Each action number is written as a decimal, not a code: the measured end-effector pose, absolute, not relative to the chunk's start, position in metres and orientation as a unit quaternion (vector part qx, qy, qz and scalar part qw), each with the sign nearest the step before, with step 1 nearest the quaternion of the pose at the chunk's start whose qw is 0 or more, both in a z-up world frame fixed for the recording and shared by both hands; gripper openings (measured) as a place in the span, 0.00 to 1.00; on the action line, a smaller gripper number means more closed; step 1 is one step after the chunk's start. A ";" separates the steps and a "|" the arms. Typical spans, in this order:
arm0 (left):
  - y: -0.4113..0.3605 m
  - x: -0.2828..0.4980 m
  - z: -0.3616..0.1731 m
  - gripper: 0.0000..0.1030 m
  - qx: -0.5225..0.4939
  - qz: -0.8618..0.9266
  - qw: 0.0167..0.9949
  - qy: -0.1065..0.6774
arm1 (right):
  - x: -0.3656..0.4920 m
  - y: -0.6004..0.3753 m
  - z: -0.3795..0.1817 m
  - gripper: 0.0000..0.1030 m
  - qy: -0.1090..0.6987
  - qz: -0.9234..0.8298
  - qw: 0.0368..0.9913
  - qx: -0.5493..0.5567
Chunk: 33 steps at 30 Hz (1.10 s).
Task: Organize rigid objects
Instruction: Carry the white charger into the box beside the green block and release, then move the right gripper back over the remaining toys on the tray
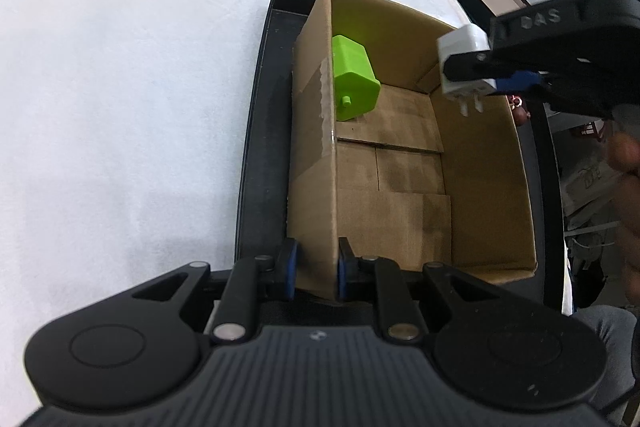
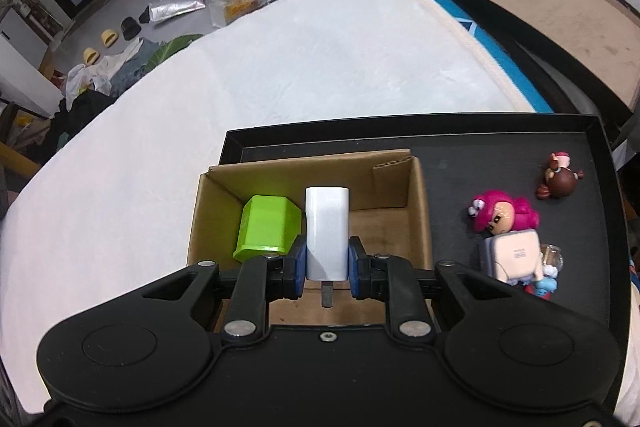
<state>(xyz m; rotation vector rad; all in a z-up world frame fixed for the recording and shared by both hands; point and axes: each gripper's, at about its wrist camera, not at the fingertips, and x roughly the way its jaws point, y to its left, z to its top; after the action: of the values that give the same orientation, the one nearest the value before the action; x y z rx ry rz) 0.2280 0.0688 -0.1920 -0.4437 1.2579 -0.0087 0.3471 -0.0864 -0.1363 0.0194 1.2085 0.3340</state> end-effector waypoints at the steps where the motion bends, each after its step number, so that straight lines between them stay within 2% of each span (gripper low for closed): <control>1: 0.069 0.228 -0.192 0.18 -0.206 -0.004 0.785 0.584 | 0.348 -0.084 -0.137 0.20 0.565 0.157 0.810 0.006; 9: 0.069 0.229 -0.194 0.18 -0.207 -0.004 0.784 0.585 | 0.351 -0.075 -0.140 0.20 0.562 0.163 0.811 0.002; 11: 0.069 0.230 -0.194 0.18 -0.206 -0.004 0.784 0.586 | 0.353 -0.076 -0.143 0.29 0.564 0.172 0.808 0.015; 12: 0.069 0.230 -0.195 0.18 -0.206 -0.003 0.784 0.586 | 0.356 -0.077 -0.145 0.39 0.569 0.169 0.805 0.018; 20: 0.067 0.229 -0.194 0.18 -0.205 0.001 0.784 0.586 | 0.352 -0.096 -0.135 0.40 0.566 0.170 0.806 0.036; 26: 0.066 0.229 -0.192 0.18 -0.203 0.004 0.785 0.586 | 0.347 -0.102 -0.127 0.48 0.566 0.188 0.802 0.038; 30: 0.066 0.228 -0.192 0.18 -0.204 0.004 0.785 0.585 | 0.343 -0.108 -0.121 0.61 0.566 0.197 0.799 0.038; 33: 0.066 0.228 -0.192 0.18 -0.206 0.005 0.784 0.585 | 0.339 -0.115 -0.115 0.62 0.567 0.208 0.796 0.039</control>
<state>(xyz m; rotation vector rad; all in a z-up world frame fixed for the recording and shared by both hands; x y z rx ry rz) 0.2279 0.0665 -0.1916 -0.4452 1.2627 0.0102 0.3391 -0.1150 -0.1148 0.0844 1.2177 0.4458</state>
